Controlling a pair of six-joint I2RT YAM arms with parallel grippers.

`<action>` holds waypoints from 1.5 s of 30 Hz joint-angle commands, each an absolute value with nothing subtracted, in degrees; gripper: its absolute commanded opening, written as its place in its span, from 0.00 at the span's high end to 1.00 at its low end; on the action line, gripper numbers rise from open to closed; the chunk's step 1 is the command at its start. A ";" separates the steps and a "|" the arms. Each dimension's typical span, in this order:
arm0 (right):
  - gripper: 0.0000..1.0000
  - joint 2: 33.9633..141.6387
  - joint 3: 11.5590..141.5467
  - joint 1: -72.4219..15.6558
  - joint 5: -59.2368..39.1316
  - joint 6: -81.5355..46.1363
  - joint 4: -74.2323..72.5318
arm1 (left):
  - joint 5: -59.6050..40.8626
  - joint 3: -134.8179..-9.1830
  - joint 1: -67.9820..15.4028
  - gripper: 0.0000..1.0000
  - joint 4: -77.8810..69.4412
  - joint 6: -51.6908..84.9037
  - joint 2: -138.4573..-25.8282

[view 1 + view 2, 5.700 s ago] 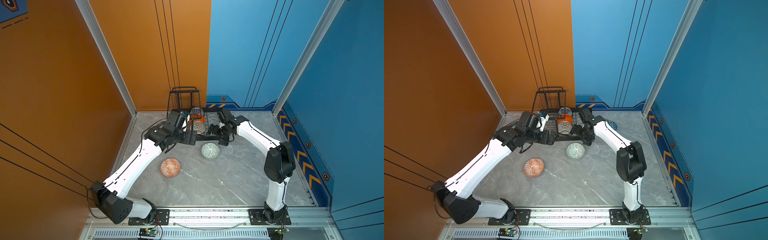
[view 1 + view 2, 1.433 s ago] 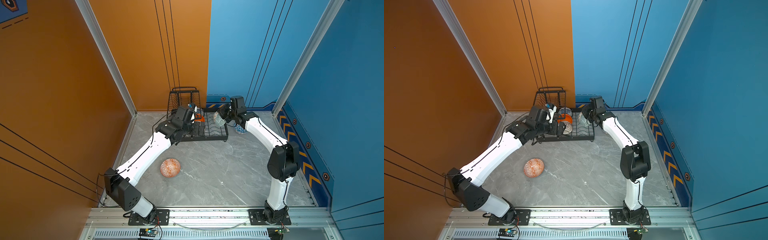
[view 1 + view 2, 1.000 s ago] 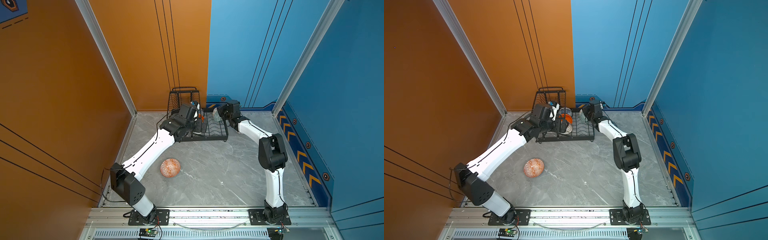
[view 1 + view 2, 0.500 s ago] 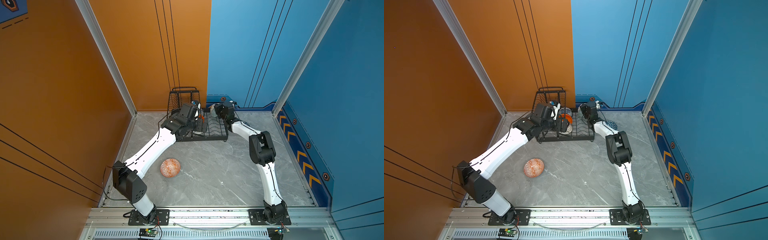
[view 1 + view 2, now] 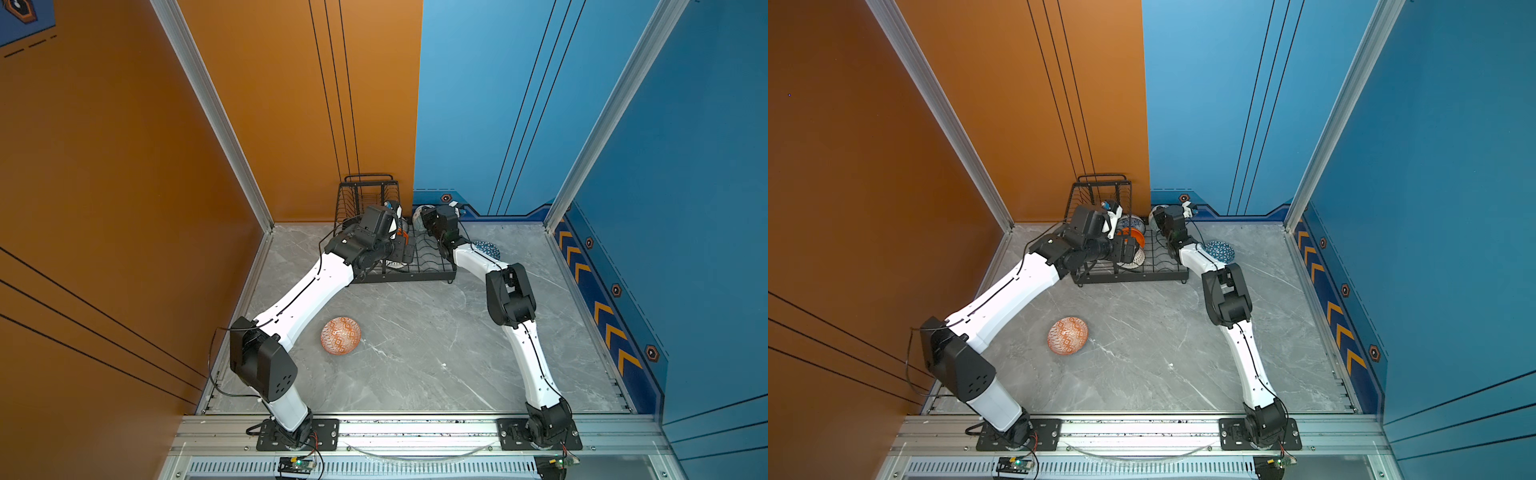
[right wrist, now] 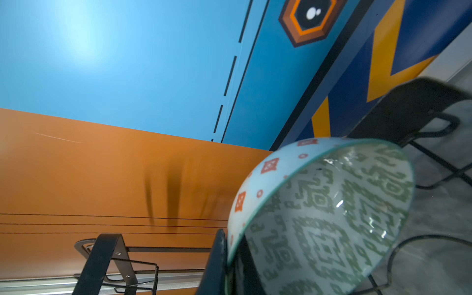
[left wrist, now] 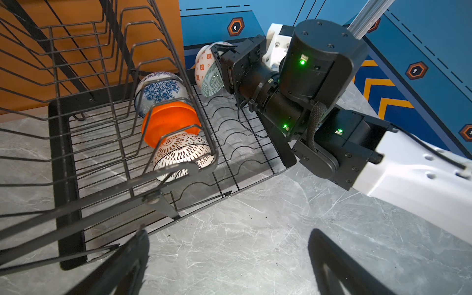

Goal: Load the bowls into the dish rack

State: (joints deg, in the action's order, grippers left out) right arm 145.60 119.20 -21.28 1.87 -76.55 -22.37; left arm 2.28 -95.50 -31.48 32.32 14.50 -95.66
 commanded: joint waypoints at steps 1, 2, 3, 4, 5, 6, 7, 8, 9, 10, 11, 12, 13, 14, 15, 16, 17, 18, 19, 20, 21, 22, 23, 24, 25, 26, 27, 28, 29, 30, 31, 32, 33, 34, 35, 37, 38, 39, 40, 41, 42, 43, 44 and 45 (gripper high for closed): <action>1.00 145.95 121.55 -21.46 3.68 -77.51 -27.06 | 1.41 -97.05 -30.93 0.02 31.31 13.97 -96.24; 1.00 146.24 121.56 -21.51 3.69 -77.74 -27.15 | 1.40 -96.95 -30.84 0.02 31.33 14.01 -96.20; 1.00 146.41 121.47 -21.53 3.90 -77.78 -27.24 | 1.41 -96.79 -30.85 0.02 31.36 13.98 -96.09; 1.00 146.63 121.38 -21.67 4.11 -77.91 -27.33 | 1.34 -96.64 -30.73 0.02 31.35 13.97 -96.02; 1.00 146.90 121.38 -21.71 4.48 -78.11 -27.42 | 1.16 -96.44 -30.64 0.02 31.42 13.97 -95.85; 1.00 147.17 121.38 -21.75 4.69 -78.34 -27.42 | 1.06 -96.27 -30.51 0.02 31.44 13.97 -95.74; 1.00 147.47 121.33 -21.80 5.04 -78.80 -27.55 | 0.93 -96.03 -30.35 0.02 31.45 13.90 -95.54; 1.00 147.67 121.21 -21.88 5.40 -79.24 -27.76 | 0.81 -95.81 -30.18 0.02 31.49 13.73 -95.38; 1.00 147.94 121.12 -21.96 5.66 -79.57 -27.94 | 0.75 -95.59 -30.08 0.02 31.49 13.55 -95.17; 1.00 148.11 121.11 -22.06 5.87 -79.85 -27.87 | 0.70 -95.46 -29.89 0.02 31.51 13.43 -94.99; 1.00 148.23 121.11 -22.21 6.20 -80.06 -27.78 | 0.54 -95.29 -29.66 0.02 31.53 13.32 -94.87; 1.00 148.36 121.11 -22.35 6.48 -80.07 -27.61 | 0.44 -95.12 -29.52 0.02 31.49 13.27 -94.68; 1.00 148.28 121.03 -22.45 6.86 -80.05 -27.43 | 0.31 -95.02 -29.32 0.02 31.47 13.27 -94.71; 1.00 148.20 120.87 -22.65 7.22 -80.16 -27.18 | 0.24 -94.92 -29.19 0.02 31.51 13.27 -94.61; 1.00 148.09 120.62 -22.80 7.58 -80.16 -26.93 | 0.15 -94.84 -29.10 0.02 31.48 13.26 -94.60; 1.00 147.84 120.11 -23.01 8.22 -80.24 -26.98 | 0.09 -94.83 -29.09 0.02 31.46 13.27 -94.58; 1.00 147.68 119.60 -23.24 8.77 -80.52 -27.15 | 0.01 -94.76 -29.01 0.02 31.38 13.27 -94.55; 1.00 147.66 119.15 -23.44 9.26 -80.83 -27.39 | -0.04 -94.70 -28.96 0.02 31.29 13.27 -94.52; 1.00 147.66 118.77 -23.63 9.87 -81.39 -27.50 | -0.11 -94.61 -28.91 0.02 31.22 13.27 -94.40; 1.00 147.82 118.51 -23.86 10.41 -82.00 -27.67 | -0.22 -94.49 -28.83 0.02 31.21 13.19 -94.32; 1.00 148.04 118.31 -24.00 10.71 -82.49 -28.02 | -0.26 -94.36 -28.78 0.02 31.21 13.02 -94.26; 1.00 148.22 118.07 -24.19 11.08 -82.89 -28.42 | -0.35 -94.31 -28.78 0.02 31.25 12.77 -94.08; 1.00 148.19 117.87 -24.32 11.56 -83.05 -28.41 | -0.42 -94.14 -28.63 0.02 31.33 12.57 -93.94; 1.00 148.13 117.77 -24.47 11.80 -83.06 -28.16 | -0.52 -94.01 -28.53 0.02 31.29 12.57 -93.75; 1.00 148.06 117.62 -24.54 12.02 -82.97 -27.71 | -0.53 -93.80 -28.30 0.02 31.29 12.56 -93.54; 1.00 147.85 117.16 -24.62 12.45 -82.97 -27.81 | -0.57 -93.59 -28.15 0.02 31.29 12.65 -93.30; 1.00 147.74 116.63 -24.70 12.92 -82.96 -28.32 | -0.74 -93.28 -28.02 0.02 31.28 12.61 -93.15; 1.00 147.60 116.09 -24.70 13.26 -83.01 -28.70 | -0.90 -93.01 -27.86 0.02 31.29 12.57 -92.84; 1.00 147.73 115.85 -24.70 13.48 -83.22 -28.99 | -0.92 -92.75 -27.75 0.02 31.29 12.57 -92.71; 1.00 147.90 115.76 -24.70 13.58 -83.50 -29.12 | -1.09 -92.56 -27.60 0.02 31.29 12.57 -92.55; 1.00 148.04 115.46 -24.71 13.92 -83.82 -29.70 | -1.22 -92.38 -27.45 0.02 31.29 12.57 -92.30; 1.00 148.22 115.25 -24.70 14.11 -84.06 -30.41 | -1.31 -92.20 -27.30 0.02 31.29 12.65 -92.16; 1.00 148.33 115.22 -24.61 14.22 -84.15 -31.18 | -1.40 -92.07 -27.18 0.02 31.29 12.73 -92.10; 1.00 148.93 115.86 -24.54 13.72 -84.20 -32.74 | -1.56 -91.94 -27.00 0.02 31.29 12.74 -91.91; 1.00 149.98 117.55 -24.29 12.07 -83.97 -34.76 | -1.68 -91.85 -26.88 0.02 31.29 12.74 -91.84; 1.00 151.25 121.18 -23.85 9.71 -83.23 -34.63 | -1.86 -91.56 -26.51 0.02 31.22 12.96 -91.58; 1.00 151.02 121.95 -23.83 9.74 -82.22 -34.05 | -1.98 -91.26 -26.30 0.02 31.18 13.17 -91.48; 1.00 150.84 122.35 -23.75 9.97 -81.44 -33.78 | -2.18 -91.03 -26.10 0.02 31.01 13.41 -91.38; 1.00 150.73 122.87 -23.66 9.88 -80.97 -33.37 | -2.30 -90.75 -25.89 0.02 30.79 13.66 -91.22; 1.00 150.81 123.55 -23.58 9.63 -80.78 -33.14 | -2.37 -90.54 -25.76 0.02 30.67 13.79 -91.08; 1.00 151.03 124.06 -23.47 9.39 -80.74 -33.13 | -2.37 -90.41 -25.73 0.02 30.59 13.88 -91.06; 1.00 151.21 124.36 -23.38 9.29 -80.68 -32.98 | -2.39 -90.29 -25.66 0.02 30.43 13.88 -90.98; 1.00 151.22 124.37 -23.25 9.31 -80.78 -32.59 | -2.49 -90.18 -25.58 0.02 30.34 14.02 -90.95; 1.00 151.15 124.16 -23.20 9.33 -80.73 -32.49 | -2.60 -90.10 -25.43 0.02 30.30 14.17 -90.88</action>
State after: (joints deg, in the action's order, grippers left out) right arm 151.15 121.67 -23.66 10.48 -82.19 -30.83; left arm -1.17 -91.07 -25.89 31.00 13.43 -92.92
